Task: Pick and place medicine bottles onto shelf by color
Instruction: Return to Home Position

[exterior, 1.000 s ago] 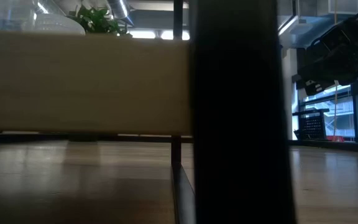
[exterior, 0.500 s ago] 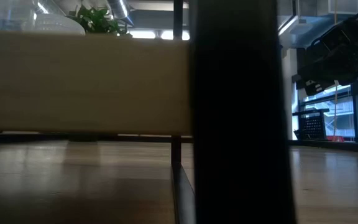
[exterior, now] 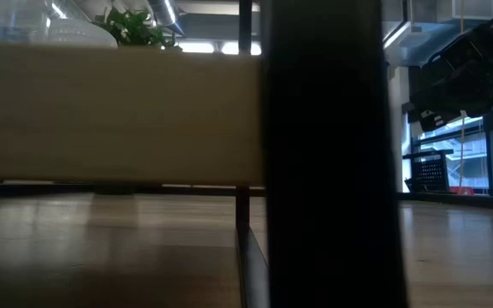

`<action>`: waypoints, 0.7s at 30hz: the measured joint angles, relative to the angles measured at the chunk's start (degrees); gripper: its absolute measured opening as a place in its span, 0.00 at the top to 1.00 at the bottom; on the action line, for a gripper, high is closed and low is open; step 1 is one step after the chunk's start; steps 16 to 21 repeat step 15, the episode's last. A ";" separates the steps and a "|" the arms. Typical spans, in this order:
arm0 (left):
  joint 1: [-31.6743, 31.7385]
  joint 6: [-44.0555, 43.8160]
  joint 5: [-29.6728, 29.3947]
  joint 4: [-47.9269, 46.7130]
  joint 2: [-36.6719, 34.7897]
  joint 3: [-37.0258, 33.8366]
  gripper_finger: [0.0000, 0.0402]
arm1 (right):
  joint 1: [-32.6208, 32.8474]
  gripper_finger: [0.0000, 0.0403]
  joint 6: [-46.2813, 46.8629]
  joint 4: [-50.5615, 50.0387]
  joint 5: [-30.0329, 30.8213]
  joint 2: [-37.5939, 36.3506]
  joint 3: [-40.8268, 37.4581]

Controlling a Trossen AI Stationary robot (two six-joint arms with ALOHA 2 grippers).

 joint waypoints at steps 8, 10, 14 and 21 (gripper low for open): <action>0.00 0.00 0.00 0.00 0.00 0.00 0.92 | 0.00 0.99 0.00 0.00 0.00 0.00 0.00; 0.00 0.00 0.00 0.00 -0.02 0.00 0.92 | -0.01 0.99 0.00 -0.01 0.00 0.00 0.00; 0.00 0.02 0.00 0.00 -0.02 0.00 0.91 | 0.00 0.99 0.00 0.00 0.00 0.00 0.00; 0.02 0.00 0.00 0.00 0.00 0.00 0.91 | -0.01 0.99 0.00 0.00 0.00 0.00 0.00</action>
